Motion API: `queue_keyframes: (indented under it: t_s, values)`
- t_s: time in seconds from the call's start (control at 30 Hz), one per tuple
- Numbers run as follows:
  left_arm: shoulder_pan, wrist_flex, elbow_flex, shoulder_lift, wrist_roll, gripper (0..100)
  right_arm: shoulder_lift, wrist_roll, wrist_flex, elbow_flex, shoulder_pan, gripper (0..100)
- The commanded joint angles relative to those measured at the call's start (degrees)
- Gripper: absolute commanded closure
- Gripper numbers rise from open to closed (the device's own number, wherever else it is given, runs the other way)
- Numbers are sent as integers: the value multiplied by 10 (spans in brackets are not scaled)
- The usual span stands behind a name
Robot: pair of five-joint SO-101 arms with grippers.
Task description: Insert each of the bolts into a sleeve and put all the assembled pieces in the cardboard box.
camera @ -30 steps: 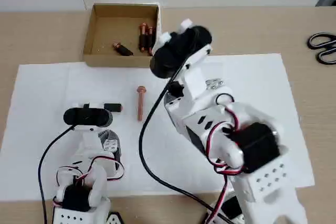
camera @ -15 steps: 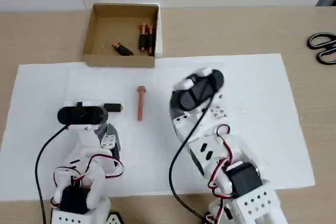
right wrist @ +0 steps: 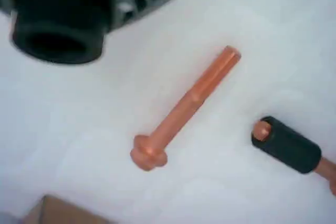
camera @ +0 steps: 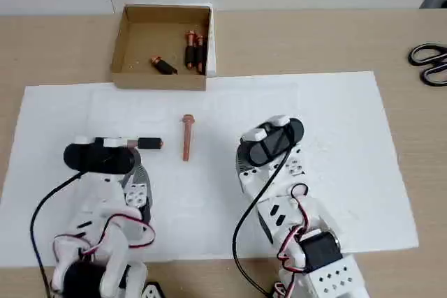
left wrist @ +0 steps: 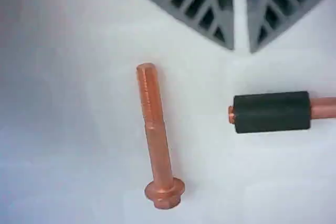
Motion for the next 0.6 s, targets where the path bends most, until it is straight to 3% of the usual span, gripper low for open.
queue_keyframes:
  t_s: [0.0, 0.17, 0.37, 0.57]
  values:
    - [-1, 11, -36, 4, -31, 994, -27, -5, -23, 8, 3, 995]
    - [-1, 7, -58, 4, -62, 994, -42, -2, -22, 24, 6, 995]
    - [-1, 11, -171, 18, -65, 994, -55, -3, -23, 47, 14, 995]
    - [-1, 10, -302, 197, -63, 994, -74, -4, -20, 45, 57, 995]
